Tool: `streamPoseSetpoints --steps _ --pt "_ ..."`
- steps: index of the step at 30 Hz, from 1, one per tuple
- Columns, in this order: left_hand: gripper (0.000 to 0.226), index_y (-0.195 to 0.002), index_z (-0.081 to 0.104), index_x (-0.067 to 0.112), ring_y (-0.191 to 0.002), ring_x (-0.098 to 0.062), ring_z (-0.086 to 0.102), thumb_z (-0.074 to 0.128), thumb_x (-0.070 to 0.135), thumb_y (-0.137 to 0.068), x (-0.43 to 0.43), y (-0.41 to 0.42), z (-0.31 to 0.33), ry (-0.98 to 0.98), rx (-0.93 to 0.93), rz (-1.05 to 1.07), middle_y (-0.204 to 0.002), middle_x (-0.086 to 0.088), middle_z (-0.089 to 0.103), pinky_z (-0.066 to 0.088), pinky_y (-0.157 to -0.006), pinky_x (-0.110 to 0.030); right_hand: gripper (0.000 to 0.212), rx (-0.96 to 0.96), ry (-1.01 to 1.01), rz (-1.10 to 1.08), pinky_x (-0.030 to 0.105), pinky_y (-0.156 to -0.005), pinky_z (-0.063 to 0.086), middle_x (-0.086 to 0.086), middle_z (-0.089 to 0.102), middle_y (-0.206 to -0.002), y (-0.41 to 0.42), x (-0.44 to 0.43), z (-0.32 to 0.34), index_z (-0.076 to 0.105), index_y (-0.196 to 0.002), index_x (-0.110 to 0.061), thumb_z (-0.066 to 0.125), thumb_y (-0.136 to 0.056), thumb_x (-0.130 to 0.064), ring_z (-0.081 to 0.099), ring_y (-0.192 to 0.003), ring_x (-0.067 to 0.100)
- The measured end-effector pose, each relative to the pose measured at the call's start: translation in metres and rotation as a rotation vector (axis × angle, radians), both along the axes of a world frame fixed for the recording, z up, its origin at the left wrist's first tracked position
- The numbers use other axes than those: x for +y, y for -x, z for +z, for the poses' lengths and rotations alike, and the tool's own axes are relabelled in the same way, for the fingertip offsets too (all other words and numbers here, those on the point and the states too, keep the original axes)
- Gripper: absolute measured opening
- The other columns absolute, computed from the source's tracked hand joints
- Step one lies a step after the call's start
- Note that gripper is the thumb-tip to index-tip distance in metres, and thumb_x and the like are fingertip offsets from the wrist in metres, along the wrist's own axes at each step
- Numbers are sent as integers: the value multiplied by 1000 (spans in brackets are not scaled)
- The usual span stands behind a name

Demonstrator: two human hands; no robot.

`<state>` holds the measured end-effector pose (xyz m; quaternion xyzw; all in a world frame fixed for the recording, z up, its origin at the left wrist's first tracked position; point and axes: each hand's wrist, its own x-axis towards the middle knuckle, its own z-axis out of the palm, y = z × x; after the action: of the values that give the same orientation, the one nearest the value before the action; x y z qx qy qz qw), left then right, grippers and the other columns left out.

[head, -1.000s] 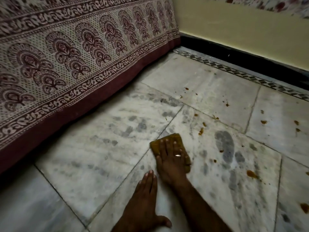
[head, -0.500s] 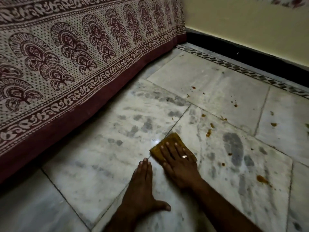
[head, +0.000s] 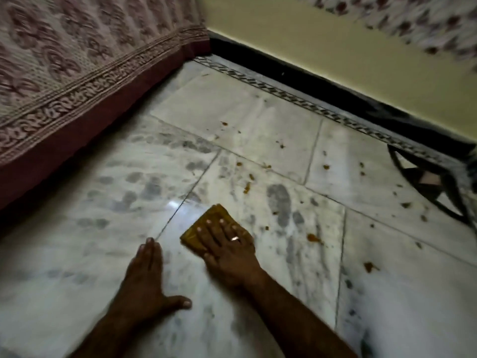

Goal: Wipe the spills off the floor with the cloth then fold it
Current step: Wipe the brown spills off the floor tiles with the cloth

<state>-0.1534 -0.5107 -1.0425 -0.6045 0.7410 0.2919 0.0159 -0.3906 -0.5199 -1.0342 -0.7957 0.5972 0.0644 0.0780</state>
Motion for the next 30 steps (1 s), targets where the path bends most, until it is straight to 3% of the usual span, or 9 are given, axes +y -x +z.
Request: streamPoseSetpoints --steps 5,10,13,15,16,20,24,27,30 --pt "170 -151 -19 5 -146 -21 -27 28 111 -26 -2 3 5 -44 -52 -13 -149 -4 -38 -10 -122 -35 60 23 92 -264 46 -117 24 1 35 -163 80 44 -10 32 -157 -32 40 -99 -45 35 -149 28" --pt "168 -143 -31 8 -147 -24 -28 29 110 -24 -2 15 12 -84 -71 -25 -148 -4 -41 -7 -123 -41 60 -20 57 -326 42 -116 21 -1 33 -163 120 115 3 33 -156 -33 40 -98 -45 34 -149 24" --pt "166 -138 -34 5 -142 -19 -32 39 108 -30 5 43 15 -78 -59 -92 -148 -6 -41 -11 -122 -41 62 -10 111 -483 46 -114 18 4 32 -163 124 75 1 34 -156 -26 34 -96 -42 36 -147 34" --pt "162 -139 -35 5 -141 -20 -34 47 103 -40 10 70 13 -69 -58 -130 -148 -8 -43 -12 -120 -41 66 -68 82 -564 53 -119 9 6 12 -166 103 33 1 14 -159 -23 21 -97 -45 17 -153 38" --pt "159 -137 -37 6 -139 -20 -36 49 101 -43 13 84 11 -62 -65 -158 -146 -9 -45 -12 -120 -41 67 -64 61 -556 55 -121 6 8 6 -167 91 25 -1 7 -159 -22 16 -97 -46 9 -153 38" --pt "158 -134 -39 4 -137 -21 -38 55 98 -47 13 117 13 -86 -73 -225 -144 -9 -46 -11 -121 -43 63 -39 49 -243 49 -116 16 7 31 -164 92 74 -5 27 -158 -25 35 -99 -44 32 -149 36" --pt "159 -131 -41 4 -139 -25 -38 57 97 -47 8 125 21 -109 -97 -251 -146 -11 -45 -10 -121 -45 59 39 158 -406 39 -119 8 2 28 -164 141 86 4 35 -156 -26 37 -100 -43 37 -147 32" --pt "163 -147 -30 3 -145 -31 -31 54 99 -45 8 135 22 -68 -103 -227 -151 -11 -41 -9 -121 -47 61 -58 -38 -471 48 -123 -3 4 -10 -169 126 45 21 3 -162 -25 26 -107 -40 -4 -156 34" --pt "156 -151 -24 4 -148 -30 -26 48 99 -50 12 146 20 -41 -99 -254 -158 -14 -33 -8 -122 -44 65 -104 -67 -328 56 -123 4 6 -3 -170 106 59 7 6 -162 -27 23 -102 -45 -3 -156 37"
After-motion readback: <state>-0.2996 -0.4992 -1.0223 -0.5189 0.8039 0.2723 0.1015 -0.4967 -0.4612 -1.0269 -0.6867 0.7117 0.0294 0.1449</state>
